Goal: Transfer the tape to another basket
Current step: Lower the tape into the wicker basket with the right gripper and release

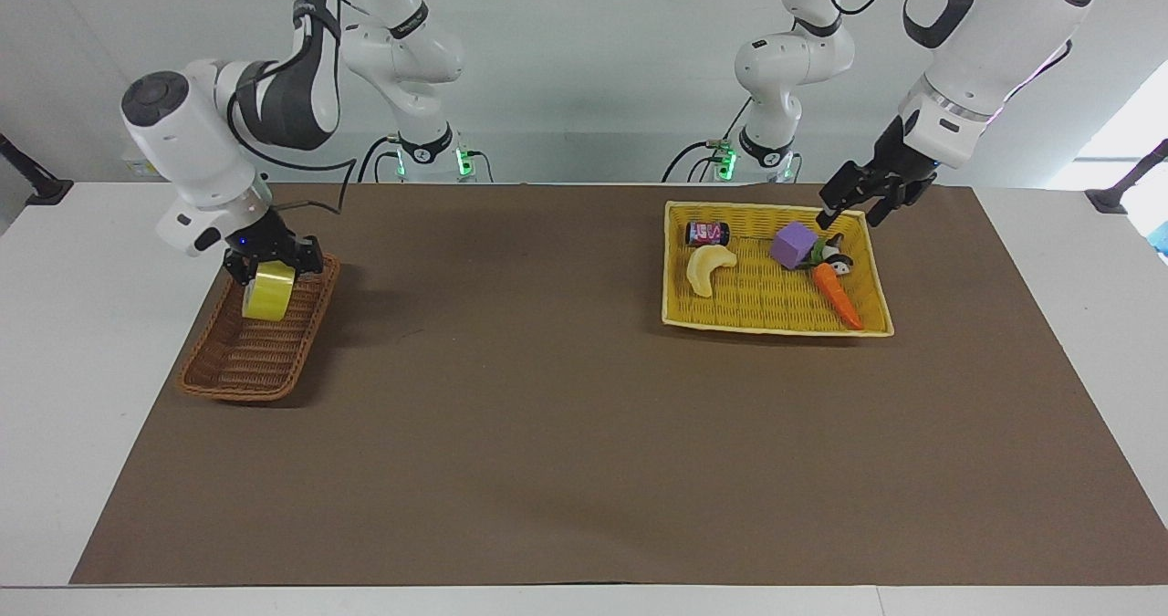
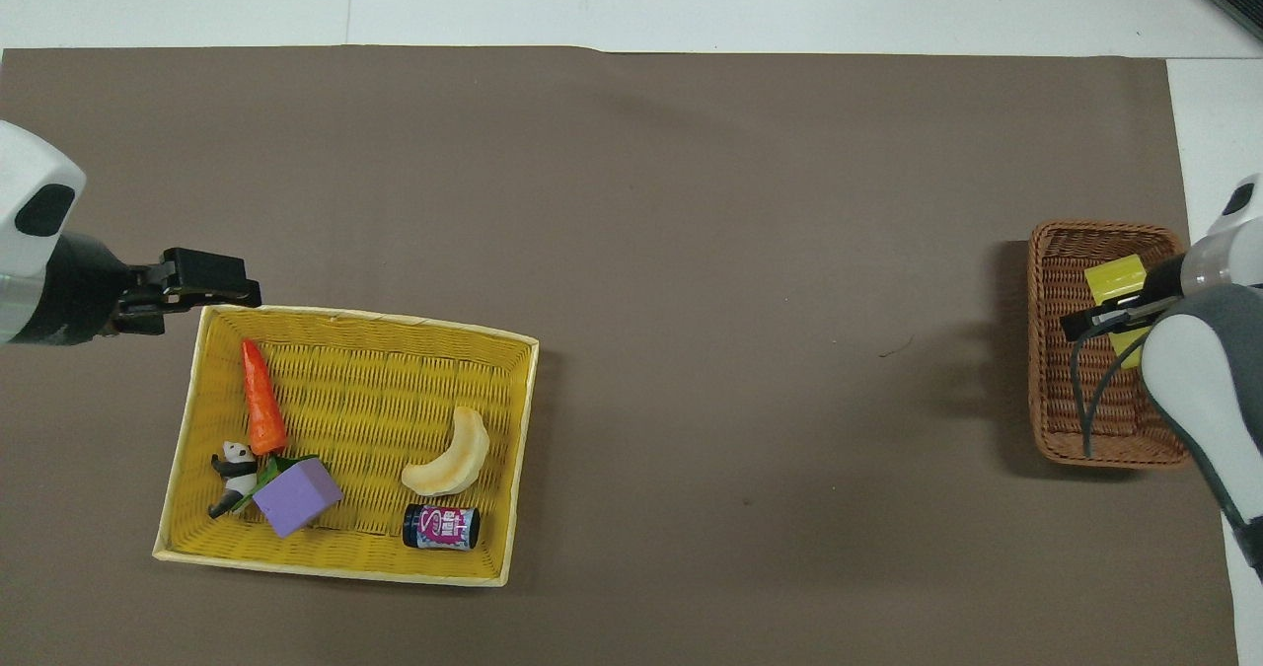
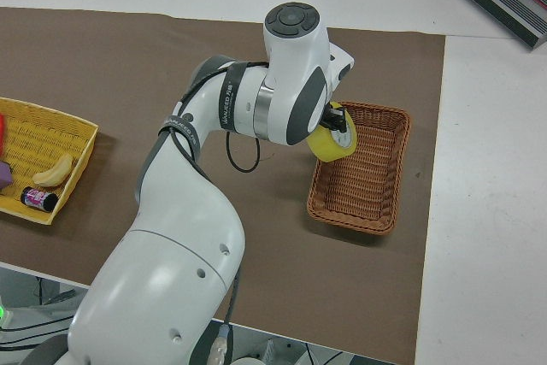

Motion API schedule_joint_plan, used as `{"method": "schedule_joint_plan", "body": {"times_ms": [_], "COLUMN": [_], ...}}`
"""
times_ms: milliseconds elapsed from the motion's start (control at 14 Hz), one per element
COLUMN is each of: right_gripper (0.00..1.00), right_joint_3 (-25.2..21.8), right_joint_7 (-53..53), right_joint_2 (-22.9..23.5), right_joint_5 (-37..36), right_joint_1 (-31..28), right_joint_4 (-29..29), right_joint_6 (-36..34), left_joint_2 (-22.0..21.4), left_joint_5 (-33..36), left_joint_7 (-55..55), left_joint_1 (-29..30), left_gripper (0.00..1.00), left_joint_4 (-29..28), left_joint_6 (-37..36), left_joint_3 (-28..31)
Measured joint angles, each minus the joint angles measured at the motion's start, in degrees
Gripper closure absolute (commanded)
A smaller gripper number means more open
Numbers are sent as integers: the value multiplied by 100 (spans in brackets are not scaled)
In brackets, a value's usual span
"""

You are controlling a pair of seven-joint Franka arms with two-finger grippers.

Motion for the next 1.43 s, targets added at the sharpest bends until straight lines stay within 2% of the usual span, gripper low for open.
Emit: {"method": "schedule_joint_plan", "body": {"times_ms": [143,286,429,571,714,1143,1214,1357,1429], "right_gripper": [100,100,100,100,100,100,93,0,0], "right_joint_3": [0,0,1,8,20,14,14,13,13], "right_joint_7": [-472,-765,-908,-924,-924,-921,-917,-839,-751], "right_joint_2": [128,108,139,242,360,434,435,430,423], "right_joint_5": [-852,-1287,-1324,-1330,-1334,-1336,-1336,-1336,-1336], "right_joint_1": [-9,-41,-58,-58,-58,-87,-96,-108,-109], "right_joint_4": [4,14,-60,-292,-442,-768,-863,-947,-949], "right_joint_6": [191,307,339,651,825,1141,1231,1290,1286], "left_joint_2": [1,68,340,682,825,830,830,830,830], "left_joint_5": [357,783,986,1051,1051,1051,1051,1051,1051], "left_joint_7": [517,708,750,752,754,754,754,754,754], "left_joint_1": [32,53,55,73,94,115,115,115,116], "left_gripper": [0,0,0,0,0,0,0,0,0], "left_joint_4": [168,494,1076,1586,1689,1695,1695,1695,1695], "left_joint_6": [-130,-517,-1027,-1255,-1322,-1350,-1351,-1351,-1353], "left_joint_3": [-5,0,-1,6,3,-4,-4,-4,-6]}}
